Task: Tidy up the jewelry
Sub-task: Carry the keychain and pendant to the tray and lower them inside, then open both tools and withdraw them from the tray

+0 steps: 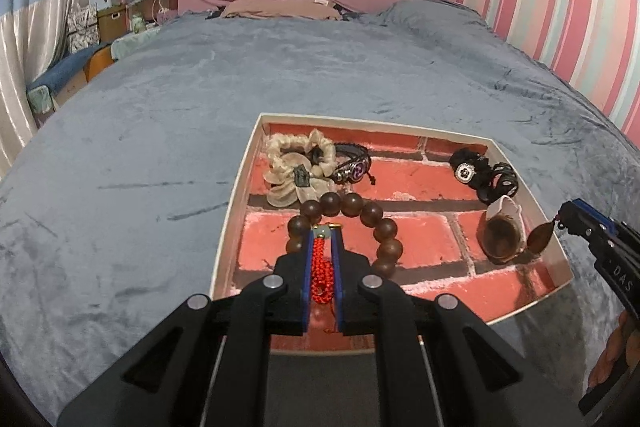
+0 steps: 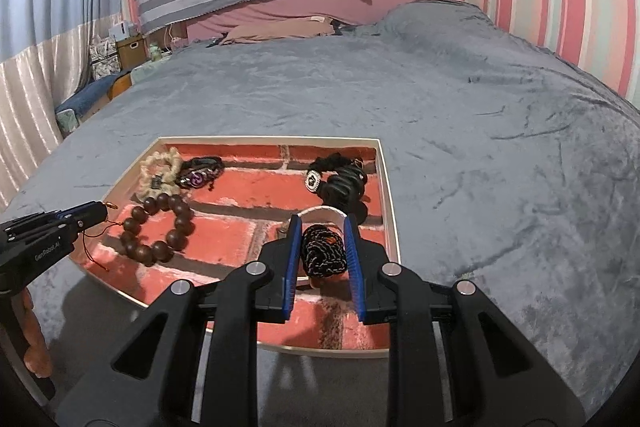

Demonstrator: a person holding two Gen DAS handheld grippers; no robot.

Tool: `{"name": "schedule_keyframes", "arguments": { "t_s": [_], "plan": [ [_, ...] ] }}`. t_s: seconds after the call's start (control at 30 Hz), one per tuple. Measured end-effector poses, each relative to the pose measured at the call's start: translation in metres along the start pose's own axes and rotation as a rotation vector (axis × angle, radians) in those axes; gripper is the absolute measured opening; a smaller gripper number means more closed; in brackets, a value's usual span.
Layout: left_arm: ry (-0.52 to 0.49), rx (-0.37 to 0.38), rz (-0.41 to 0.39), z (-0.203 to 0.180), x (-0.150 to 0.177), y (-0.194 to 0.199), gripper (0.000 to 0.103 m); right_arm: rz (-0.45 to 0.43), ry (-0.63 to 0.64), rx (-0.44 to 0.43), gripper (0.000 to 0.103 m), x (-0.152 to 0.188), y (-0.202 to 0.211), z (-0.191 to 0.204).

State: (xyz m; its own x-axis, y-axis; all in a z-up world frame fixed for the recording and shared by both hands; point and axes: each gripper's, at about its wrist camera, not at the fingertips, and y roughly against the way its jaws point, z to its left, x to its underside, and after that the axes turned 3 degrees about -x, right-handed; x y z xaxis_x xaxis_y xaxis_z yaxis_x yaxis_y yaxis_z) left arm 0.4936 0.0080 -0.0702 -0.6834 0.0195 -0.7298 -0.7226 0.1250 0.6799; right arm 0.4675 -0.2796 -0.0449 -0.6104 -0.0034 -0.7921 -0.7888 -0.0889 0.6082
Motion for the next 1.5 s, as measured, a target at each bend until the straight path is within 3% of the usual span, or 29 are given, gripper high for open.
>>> {"name": "schedule_keyframes", "arguments": {
  "t_s": [0.3, 0.73, 0.97, 1.03, 1.1, 1.27, 1.33, 1.5],
  "plan": [
    [-0.067, -0.034, 0.025, -0.011, 0.014, -0.03, 0.009, 0.017, 0.006, 0.033, 0.022, 0.012, -0.023, -0.006],
    [-0.092, -0.09, 0.001, -0.015, 0.018, -0.03, 0.01, 0.041, -0.004, 0.051, 0.023, 0.025, -0.029, -0.009],
    [-0.087, -0.084, 0.003, -0.015, 0.02, -0.028, 0.012, 0.07, 0.003, 0.046, 0.024, 0.03, -0.033, -0.008],
    [-0.087, -0.088, 0.001, -0.014, 0.02, -0.027, 0.021, 0.077, 0.001, 0.041, 0.024, 0.031, -0.033, -0.008],
    [-0.088, -0.098, -0.007, -0.014, 0.021, -0.025, 0.044, 0.087, 0.001, 0.032, 0.026, 0.031, -0.036, -0.008],
    [-0.089, -0.095, -0.013, -0.015, 0.024, -0.02, 0.051, 0.116, -0.01, 0.023, 0.034, 0.034, -0.041, -0.01],
    [-0.084, -0.1, -0.016, -0.016, 0.023, -0.017, 0.058, 0.116, -0.02, 0.023, 0.052, 0.034, -0.039, -0.011],
    [-0.05, -0.087, -0.052, -0.014, 0.016, 0.006, 0.075, 0.081, -0.028, 0.012, 0.077, 0.029, -0.023, -0.01]
  ]
}}
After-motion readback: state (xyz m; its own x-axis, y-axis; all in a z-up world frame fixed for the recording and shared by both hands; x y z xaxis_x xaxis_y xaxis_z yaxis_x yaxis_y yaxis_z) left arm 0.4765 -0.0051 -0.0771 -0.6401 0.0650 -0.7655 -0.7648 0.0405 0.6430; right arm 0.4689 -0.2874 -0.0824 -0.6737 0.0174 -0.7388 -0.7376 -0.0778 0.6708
